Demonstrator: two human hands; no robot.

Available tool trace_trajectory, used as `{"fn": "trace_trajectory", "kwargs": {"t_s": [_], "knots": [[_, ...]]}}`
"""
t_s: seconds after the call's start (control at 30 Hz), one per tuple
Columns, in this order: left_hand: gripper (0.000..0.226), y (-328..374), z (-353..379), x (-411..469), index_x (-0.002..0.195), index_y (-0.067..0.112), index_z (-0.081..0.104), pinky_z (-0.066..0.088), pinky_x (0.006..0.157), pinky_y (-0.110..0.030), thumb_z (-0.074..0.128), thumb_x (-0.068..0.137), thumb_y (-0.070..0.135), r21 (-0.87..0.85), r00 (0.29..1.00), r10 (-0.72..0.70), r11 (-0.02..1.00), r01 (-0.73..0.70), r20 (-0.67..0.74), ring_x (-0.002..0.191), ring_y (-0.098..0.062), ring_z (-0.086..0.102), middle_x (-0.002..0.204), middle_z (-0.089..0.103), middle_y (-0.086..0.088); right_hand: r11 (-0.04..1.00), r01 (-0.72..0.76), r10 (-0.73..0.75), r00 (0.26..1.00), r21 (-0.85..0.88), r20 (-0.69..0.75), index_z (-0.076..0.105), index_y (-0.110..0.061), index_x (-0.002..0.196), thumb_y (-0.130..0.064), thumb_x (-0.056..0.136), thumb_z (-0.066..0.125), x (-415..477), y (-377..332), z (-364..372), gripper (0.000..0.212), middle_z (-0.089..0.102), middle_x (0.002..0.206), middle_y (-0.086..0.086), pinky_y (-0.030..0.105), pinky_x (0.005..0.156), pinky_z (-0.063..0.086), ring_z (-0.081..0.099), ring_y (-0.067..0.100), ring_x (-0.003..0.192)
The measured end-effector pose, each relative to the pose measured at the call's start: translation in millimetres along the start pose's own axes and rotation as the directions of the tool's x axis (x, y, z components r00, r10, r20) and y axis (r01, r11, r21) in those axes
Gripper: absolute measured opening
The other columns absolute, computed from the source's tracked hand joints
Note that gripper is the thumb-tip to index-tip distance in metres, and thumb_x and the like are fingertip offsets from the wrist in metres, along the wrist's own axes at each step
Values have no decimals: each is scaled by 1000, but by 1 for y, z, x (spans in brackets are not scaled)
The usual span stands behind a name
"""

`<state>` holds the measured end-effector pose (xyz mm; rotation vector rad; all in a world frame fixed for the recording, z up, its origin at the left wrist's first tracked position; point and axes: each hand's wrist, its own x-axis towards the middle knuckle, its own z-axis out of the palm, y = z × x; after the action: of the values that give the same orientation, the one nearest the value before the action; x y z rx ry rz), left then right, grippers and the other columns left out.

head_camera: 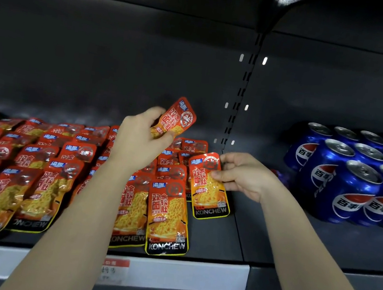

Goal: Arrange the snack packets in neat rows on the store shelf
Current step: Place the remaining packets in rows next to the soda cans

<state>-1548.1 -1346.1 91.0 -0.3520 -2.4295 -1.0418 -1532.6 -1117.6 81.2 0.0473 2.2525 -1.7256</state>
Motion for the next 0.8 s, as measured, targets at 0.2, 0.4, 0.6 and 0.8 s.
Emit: {"fn": "trace_trajectory", "kwargs": {"t_s": [0.2,0.4,0.6,0.8], "knots": [[38,-1,0,0,119,19,58,38,65,-9,68,86,35,11,1000,1,1000,-1,0,87,-2,56,109,68,4,992,-49,46,999,-118,-26,63,-10,100,-5,80,76,-1,0,2,25,69,84,4,23,56,53,67,12,71],[39,1,0,-1,119,18,58,37,67,-9,68,86,35,15,1000,0,1000,-1,8,98,-12,63,111,68,3,976,-77,65,996,-205,-62,65,-9,100,-12,78,80,1,1,1,27,69,83,6,20,51,51,64,10,62],[40,1,1,-1,120,17,57,40,70,-12,69,86,35,15,1000,11,1000,-11,13,100,-14,64,112,67,2,990,-82,65,988,-116,-141,64,-6,104,-10,86,72,3,2,0,20,68,79,9,22,50,53,64,9,53],[40,1,2,-1,120,17,57,43,73,-18,68,86,35,16,1000,8,1000,-8,19,100,-14,64,112,67,2,995,-71,58,984,-73,-170,60,-9,116,-8,87,71,6,2,2,31,70,87,12,22,50,53,63,9,52]]}}
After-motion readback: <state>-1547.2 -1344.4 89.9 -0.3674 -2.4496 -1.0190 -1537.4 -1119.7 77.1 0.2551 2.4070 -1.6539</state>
